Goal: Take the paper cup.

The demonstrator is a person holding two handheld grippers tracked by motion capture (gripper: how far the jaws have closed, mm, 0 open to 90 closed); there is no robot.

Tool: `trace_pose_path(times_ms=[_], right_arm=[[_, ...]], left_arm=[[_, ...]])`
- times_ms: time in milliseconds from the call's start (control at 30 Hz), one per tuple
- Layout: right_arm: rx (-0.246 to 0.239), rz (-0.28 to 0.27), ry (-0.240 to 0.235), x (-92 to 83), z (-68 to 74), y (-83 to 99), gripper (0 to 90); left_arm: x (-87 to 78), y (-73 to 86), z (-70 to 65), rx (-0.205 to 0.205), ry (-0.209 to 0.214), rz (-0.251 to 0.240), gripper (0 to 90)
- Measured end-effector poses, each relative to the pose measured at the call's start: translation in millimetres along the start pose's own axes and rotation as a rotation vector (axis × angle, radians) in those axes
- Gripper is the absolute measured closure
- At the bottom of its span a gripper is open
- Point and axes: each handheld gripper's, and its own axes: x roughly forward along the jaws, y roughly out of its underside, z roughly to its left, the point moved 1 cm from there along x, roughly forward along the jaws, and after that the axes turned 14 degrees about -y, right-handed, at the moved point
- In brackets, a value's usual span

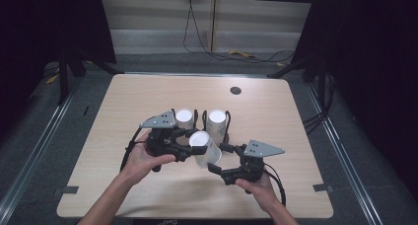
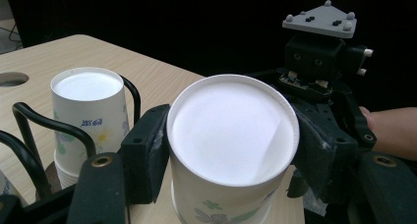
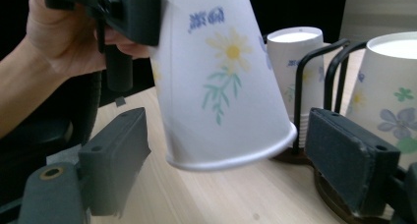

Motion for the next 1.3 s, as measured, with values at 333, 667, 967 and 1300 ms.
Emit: trace_pose_path(times_ms=[333,667,967,1300], right_arm=[[-0.011,-0.043,-0.029,3.4,2.3,1.7,15.8],[-0.002,-0.069,-0.057,4.3,1.4,3.4,14.5],[0.021,-0.049,-0.093,5.5,-1.6,6.3,23.3],[0.015,-0.023,-0.1,5.0,-2.8,6.7,28.0]], left_arm=[[2.8,-1.0,-3.7,-0.004,0.024,0.002,35.7],[5.1,-4.2,-11.2,-0.002,0.054,-0.002,35.7],[6.2,-3.0,-9.8,-0.015,0.067,-0.001,35.7],[7.5,0.4,-6.8,-0.016,0.064,0.001,34.0]])
